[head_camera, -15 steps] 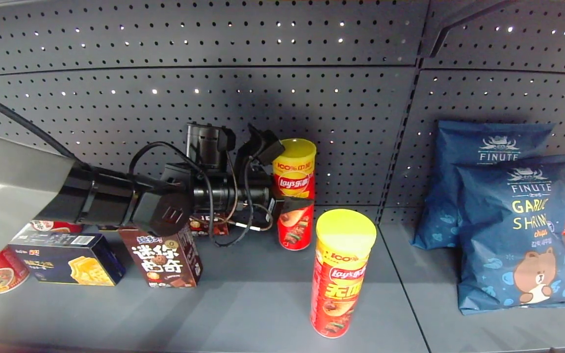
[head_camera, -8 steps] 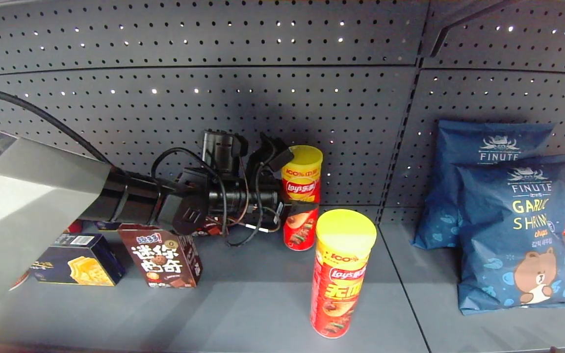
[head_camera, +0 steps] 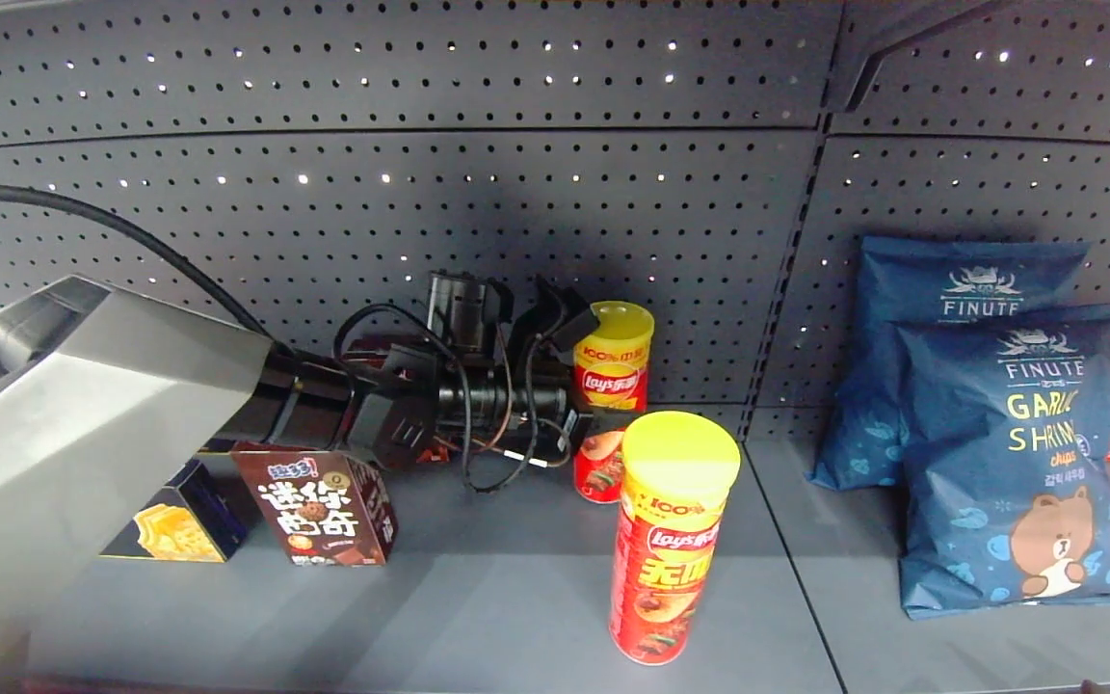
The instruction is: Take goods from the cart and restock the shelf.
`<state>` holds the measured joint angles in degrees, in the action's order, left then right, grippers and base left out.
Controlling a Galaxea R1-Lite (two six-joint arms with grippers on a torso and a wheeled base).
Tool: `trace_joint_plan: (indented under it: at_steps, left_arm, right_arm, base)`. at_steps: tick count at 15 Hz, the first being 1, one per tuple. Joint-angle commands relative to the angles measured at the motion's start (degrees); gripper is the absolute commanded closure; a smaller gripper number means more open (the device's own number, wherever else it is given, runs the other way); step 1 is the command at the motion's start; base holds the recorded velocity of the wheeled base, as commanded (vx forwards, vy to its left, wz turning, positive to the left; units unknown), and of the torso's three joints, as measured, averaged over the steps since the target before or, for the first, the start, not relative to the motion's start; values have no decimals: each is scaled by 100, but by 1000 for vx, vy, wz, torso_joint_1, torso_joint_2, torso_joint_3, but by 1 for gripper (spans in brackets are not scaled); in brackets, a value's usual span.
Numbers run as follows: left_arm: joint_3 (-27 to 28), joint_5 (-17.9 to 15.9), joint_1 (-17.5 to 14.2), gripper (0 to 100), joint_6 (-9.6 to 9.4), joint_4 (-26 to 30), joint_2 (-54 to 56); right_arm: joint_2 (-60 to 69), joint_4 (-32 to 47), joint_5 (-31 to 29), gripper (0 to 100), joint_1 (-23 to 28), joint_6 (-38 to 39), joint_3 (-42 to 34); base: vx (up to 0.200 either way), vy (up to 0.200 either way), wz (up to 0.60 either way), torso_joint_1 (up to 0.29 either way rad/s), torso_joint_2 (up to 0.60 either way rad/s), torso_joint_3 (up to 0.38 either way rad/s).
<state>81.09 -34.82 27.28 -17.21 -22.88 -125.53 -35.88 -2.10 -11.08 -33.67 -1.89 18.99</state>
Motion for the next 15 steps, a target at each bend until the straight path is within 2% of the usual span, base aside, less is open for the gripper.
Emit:
trace_joint_plan:
  at_steps: [1,2,6,10,11,15]
  left_arm:
    - [65,28,75,100,16,-15,-77]
    - [91,63,128,0,69,-6,-86]
    - [3,63,67,0,60,-15,134]
    - [-981,63,-364,0,16,-15,1206]
    - [-1386,63,-487,0,16,-15,1681]
    - [-2168,63,-839,0,60,-15,2630]
  right_arm:
    - [2,-1,1,0,1,-4,17]
    - [2,8,1,0,1,-4,34]
    - [-25,16,27,0,-8,-4,-36]
    - [-306,-1,89,0,-34,4,43]
    - [-570,-45,141,0,-52,4,140]
    - [-1668,-757,475,0,-61,22,421]
  base:
    - [0,0,0,0,0,0]
    - [0,0,0,0,0,0]
    - [0,0,0,0,0,0]
    - [0,0,0,0,0,0]
    - [0,0,0,0,0,0]
    - [0,0,0,0,0,0]
